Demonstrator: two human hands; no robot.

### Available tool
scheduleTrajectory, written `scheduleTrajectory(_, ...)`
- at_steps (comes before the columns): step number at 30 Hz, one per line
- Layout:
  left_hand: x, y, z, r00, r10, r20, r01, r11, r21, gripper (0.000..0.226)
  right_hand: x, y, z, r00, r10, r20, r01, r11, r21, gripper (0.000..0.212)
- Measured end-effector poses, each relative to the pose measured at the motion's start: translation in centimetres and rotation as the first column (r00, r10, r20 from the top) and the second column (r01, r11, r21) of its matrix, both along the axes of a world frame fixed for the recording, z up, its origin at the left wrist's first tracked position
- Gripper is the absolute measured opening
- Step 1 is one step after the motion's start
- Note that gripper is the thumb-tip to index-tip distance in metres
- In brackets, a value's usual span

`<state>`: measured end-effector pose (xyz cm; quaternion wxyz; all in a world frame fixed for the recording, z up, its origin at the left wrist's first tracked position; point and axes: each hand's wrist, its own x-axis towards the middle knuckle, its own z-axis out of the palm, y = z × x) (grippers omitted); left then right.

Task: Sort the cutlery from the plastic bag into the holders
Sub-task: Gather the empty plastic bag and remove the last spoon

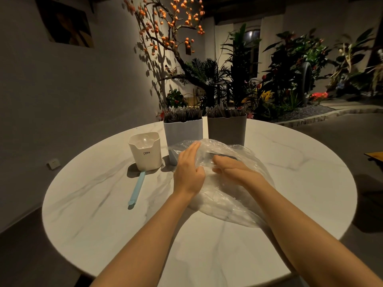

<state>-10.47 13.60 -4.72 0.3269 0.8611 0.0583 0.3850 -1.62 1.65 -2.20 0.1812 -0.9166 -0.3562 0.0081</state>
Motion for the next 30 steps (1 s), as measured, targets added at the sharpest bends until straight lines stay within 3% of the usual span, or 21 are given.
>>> scheduleTrajectory(5,-0.1,0.2,0.3,0.998,0.056,0.039,-0.057,0.998,0.023,0.064,-0.5,-0.7,0.2,0.997,0.052,0.056,-0.055,0.997,0.059,0.013)
scheduleTrajectory(8,0.1,0.5,0.3,0.995,0.093,0.04,-0.094,0.995,0.032,0.058,-0.8,-1.2,0.3,0.997,0.074,0.024,-0.077,0.99,0.12,0.037)
scheduleTrajectory(11,0.4,0.7,0.1,0.992,0.114,0.049,-0.114,0.993,-0.003,0.055,-0.7,-1.6,0.3,0.994,0.111,0.012,-0.111,0.976,0.185,0.024)
scheduleTrajectory(14,0.5,0.7,0.1,0.994,0.109,0.027,-0.108,0.992,-0.066,0.058,-0.6,-1.4,0.2,0.972,0.194,-0.133,-0.148,0.944,0.296,0.015)
scheduleTrajectory(17,0.6,0.7,0.2,0.997,0.079,-0.01,-0.08,0.987,-0.136,0.061,-1.1,-1.3,0.8,0.9,0.308,-0.309,-0.15,0.884,0.443,0.016)
scheduleTrajectory(20,0.5,0.9,0.2,0.994,0.106,-0.014,-0.107,0.978,-0.182,0.061,-1.6,-1.6,1.1,0.763,0.472,-0.44,-0.152,0.794,0.588,0.02)
scheduleTrajectory(22,0.3,0.9,0.4,0.99,0.139,0.027,-0.133,0.977,-0.168,0.058,-2.0,-1.8,1.1,0.695,0.556,-0.456,-0.148,0.731,0.667,0.022)
scheduleTrajectory(26,0.0,0.3,0.7,0.966,0.173,0.194,-0.139,0.975,-0.175,0.053,-2.4,-1.6,1.1,0.652,0.605,-0.457,-0.03,0.622,0.782,0.022)
scheduleTrajectory(28,0.0,0.0,0.8,0.975,0.118,0.186,-0.083,0.979,-0.187,0.053,-2.5,-1.3,1.0,0.621,0.64,-0.453,-0.009,0.583,0.813,0.023)
scheduleTrajectory(30,0.0,-0.2,1.0,0.99,0.034,0.134,-0.009,0.983,-0.184,0.04,-2.7,-1.0,0.9,0.601,0.665,-0.443,-0.018,0.566,0.824,0.026)
